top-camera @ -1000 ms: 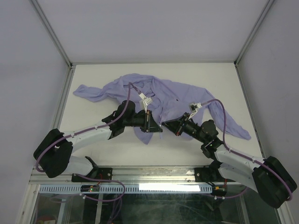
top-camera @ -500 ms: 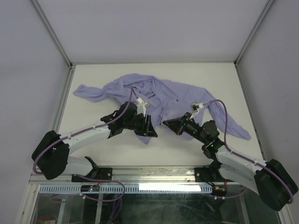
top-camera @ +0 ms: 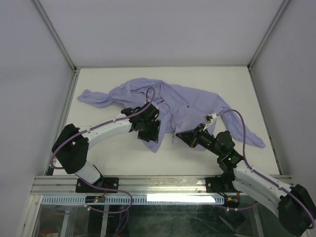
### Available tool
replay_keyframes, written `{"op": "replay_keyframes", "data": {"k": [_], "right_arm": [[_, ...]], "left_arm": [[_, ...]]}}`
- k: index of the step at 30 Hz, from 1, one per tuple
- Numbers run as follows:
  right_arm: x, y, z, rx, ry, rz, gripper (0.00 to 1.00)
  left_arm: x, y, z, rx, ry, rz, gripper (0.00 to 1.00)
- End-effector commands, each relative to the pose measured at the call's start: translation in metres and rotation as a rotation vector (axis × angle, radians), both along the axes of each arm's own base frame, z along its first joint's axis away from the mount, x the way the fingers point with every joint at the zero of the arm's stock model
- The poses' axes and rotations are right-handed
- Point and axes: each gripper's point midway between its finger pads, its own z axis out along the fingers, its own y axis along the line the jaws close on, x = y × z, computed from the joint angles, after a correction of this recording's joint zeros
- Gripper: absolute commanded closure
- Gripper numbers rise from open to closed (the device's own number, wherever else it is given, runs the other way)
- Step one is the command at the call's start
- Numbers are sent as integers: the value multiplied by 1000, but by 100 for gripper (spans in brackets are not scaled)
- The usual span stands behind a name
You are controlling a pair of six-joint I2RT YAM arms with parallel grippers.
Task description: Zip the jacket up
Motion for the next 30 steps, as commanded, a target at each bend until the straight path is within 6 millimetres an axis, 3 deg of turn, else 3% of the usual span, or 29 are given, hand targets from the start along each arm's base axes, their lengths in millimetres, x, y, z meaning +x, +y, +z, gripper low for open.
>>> {"op": "replay_keyframes", "data": {"k": [1,8,17,26,28,30], "right_arm": [[3,-3,2,-6,-18,-21,100],[3,-3,2,-4,-20,-23,100],[4,-5,-1,-7,-16,-30,100],[4,-7,-4,-10,-13,-34,100],[4,-7,-4,-11,-12,-33,100],[5,-7,-4,-11,-12,-36,100]], "left_arm": [[0,18,-14,256,-10,-52,50],[6,6,-27,391,-17,-114,54],[3,-6,-51,438,35,-168,52],[-20,9,-92,542,124,-203,51],[-25,14,-100,565,145,-192,56],[-27,16,-106,568,150,-177,68]]}}
